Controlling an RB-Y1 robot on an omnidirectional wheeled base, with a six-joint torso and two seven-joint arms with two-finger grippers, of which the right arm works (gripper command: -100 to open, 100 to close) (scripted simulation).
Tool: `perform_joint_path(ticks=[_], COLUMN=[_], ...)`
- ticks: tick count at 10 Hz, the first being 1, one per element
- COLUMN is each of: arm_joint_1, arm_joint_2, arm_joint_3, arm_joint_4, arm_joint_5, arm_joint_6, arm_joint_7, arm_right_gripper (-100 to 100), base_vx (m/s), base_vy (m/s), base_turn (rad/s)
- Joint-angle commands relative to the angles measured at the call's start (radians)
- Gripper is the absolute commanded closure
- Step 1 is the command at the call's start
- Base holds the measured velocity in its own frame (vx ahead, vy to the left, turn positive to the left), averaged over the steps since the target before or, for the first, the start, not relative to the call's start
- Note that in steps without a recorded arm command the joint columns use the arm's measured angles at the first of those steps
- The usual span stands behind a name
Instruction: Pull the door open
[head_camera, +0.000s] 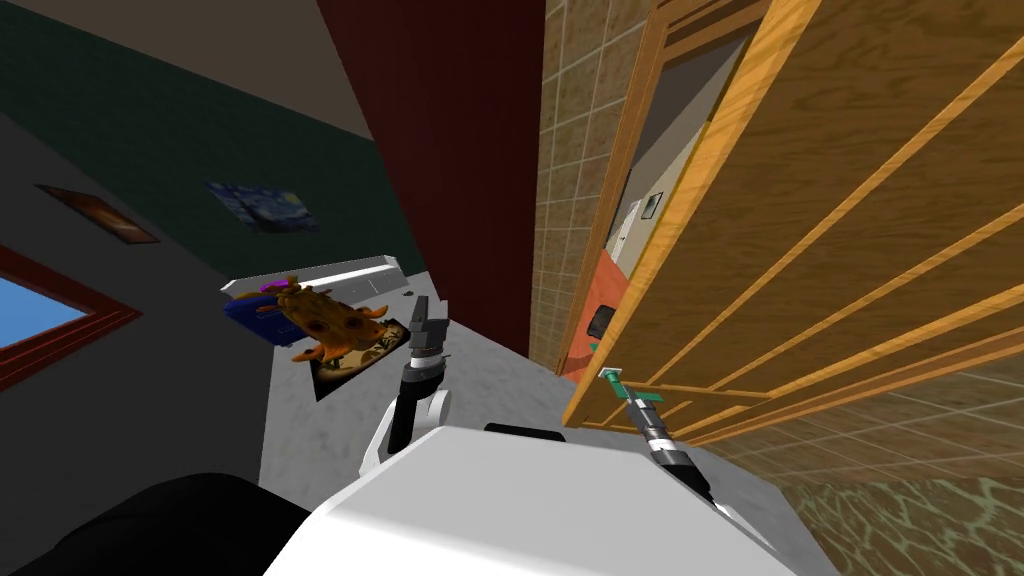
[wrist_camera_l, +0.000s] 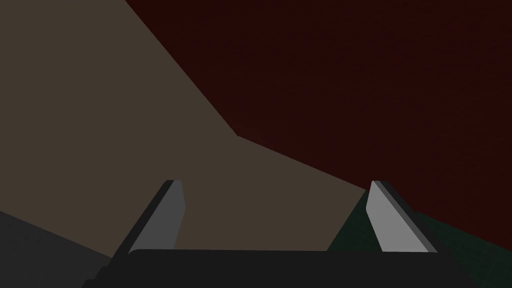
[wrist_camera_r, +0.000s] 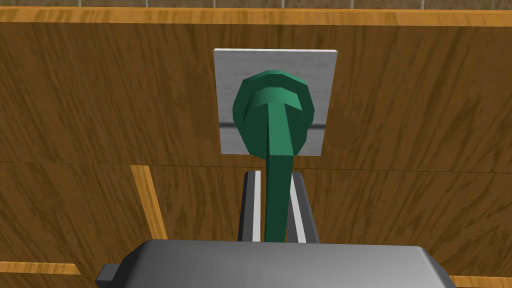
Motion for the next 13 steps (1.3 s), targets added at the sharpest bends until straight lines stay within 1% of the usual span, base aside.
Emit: perform_joint_path(ticks=[1,7,8,9,10,11,12,13], arm_joint_1=[0.012,0.056,0.061,0.056,0.052,0.050,0.046,0.046], arm_joint_2=[-0.005,-0.034,-0.038,-0.031,-0.015,-0.007,0.005,0.005], arm_joint_3=[0.004,0.013,0.014,0.015,0.016,0.015,0.014,0.014], arm_joint_4=[0.008,0.043,0.047,0.048,0.030,0.020,0.004,0.004], arm_joint_5=[0.003,0.013,0.014,0.015,0.019,0.020,0.022,0.022], arm_joint_6=[-0.027,-0.123,-0.135,-0.126,-0.104,-0.091,-0.071,-0.071], arm_joint_7=[-0.007,-0.034,-0.037,-0.032,-0.021,-0.015,-0.005,-0.005], arm_right_gripper=[100,100,100,100,100,100,100,100], base_vx=[-0.201,-0.219,-0.208,-0.093,-0.031,-0.024,-0.013,0.005], base_vy=[-0.088,-0.081,-0.087,-0.029,-0.013,-0.026,-0.029,-0.029], base_turn=[0.207,0.168,0.181,0.037,0.160,0.203,0.225,0.088])
